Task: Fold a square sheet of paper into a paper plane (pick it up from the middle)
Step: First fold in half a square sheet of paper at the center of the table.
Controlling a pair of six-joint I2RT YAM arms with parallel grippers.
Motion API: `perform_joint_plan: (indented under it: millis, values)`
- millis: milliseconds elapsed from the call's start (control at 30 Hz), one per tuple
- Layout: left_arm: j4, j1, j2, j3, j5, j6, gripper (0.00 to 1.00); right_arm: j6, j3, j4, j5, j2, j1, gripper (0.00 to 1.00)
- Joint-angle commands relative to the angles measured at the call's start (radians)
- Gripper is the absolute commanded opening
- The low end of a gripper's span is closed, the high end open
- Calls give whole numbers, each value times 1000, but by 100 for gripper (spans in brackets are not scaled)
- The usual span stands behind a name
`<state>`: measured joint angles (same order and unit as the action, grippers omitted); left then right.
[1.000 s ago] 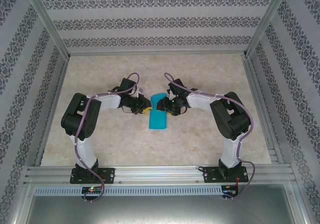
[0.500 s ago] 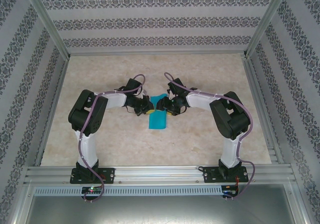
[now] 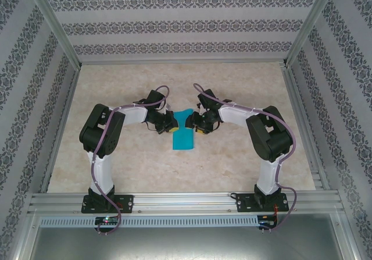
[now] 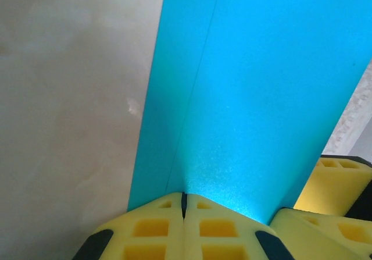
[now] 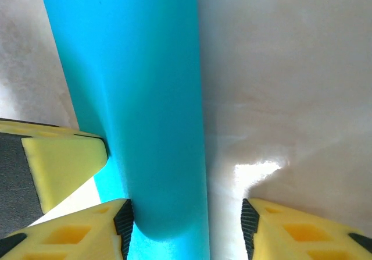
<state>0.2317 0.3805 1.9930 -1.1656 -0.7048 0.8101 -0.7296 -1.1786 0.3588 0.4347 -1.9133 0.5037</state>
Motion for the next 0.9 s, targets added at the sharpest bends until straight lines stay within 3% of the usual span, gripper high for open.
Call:
perform_joint_plan:
  millis: [0,167,400,500,867]
  values:
    - [82,10,25,-12,45,-27,0,22,-29,25,16,-32,-2,50]
    - [79,5,-13,-35,14,-21,8,30,-31,22,11,-58,-2,44]
    - [164,-54,-119,-91,68,-45,39,32,-12,2,-5,-82,-1,42]
    - [193,-83,-150,-85,103,-51,47,33,-13,0,-16,-94,2,43]
    - [229,-133,-169,-62,158,-65,50,65,-71,93,-153,-178,64,48]
